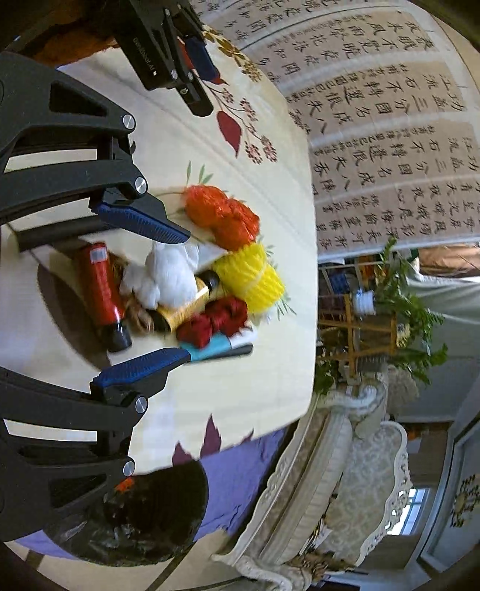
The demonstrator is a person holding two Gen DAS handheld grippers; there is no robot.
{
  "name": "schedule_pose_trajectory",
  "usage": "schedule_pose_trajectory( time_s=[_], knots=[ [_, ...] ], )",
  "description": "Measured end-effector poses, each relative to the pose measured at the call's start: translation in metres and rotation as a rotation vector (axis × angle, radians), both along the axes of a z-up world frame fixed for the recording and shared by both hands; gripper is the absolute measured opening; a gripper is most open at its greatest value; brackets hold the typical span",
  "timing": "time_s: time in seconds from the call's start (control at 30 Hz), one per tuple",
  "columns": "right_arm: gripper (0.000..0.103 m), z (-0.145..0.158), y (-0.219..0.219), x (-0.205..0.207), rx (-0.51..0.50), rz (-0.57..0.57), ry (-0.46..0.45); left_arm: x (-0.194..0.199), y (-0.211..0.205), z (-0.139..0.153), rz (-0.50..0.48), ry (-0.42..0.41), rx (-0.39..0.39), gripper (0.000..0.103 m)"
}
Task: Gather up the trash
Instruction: 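Move both open grippers back over the remaining trash on the table, then grasp the white cloth with the right gripper while the left grasps the red plastic bag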
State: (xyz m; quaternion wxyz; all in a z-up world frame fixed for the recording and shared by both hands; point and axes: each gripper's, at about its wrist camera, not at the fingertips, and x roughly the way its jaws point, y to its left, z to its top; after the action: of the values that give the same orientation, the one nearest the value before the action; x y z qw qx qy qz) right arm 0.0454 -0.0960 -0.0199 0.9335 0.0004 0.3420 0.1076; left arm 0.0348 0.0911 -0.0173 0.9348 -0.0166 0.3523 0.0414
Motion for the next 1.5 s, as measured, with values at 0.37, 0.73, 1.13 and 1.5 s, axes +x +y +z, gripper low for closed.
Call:
schedule_pose_trajectory(
  time_s=[0.37,0.73,1.13,1.5],
  knots=[
    [0.033,-0.019,0.016,0.009,-0.047,0.009,0.066,0.002,0.006,-0.005,-0.005,0.010,-0.027,0.068],
    [0.031,0.004,-0.006,0.004,-0.013,-0.027,0.004,0.011,-0.017,-0.003,-0.068,0.008,-0.032,0.068],
    [0.031,-0.002,-0.063,0.018,-0.015,-0.163,0.006,0.041,-0.057,-0.007,-0.159,0.032,-0.025,0.068],
    [0.032,-0.013,-0.086,0.032,0.002,-0.190,0.028,0.070,-0.071,-0.015,-0.173,0.092,-0.011,0.061]
  ],
)
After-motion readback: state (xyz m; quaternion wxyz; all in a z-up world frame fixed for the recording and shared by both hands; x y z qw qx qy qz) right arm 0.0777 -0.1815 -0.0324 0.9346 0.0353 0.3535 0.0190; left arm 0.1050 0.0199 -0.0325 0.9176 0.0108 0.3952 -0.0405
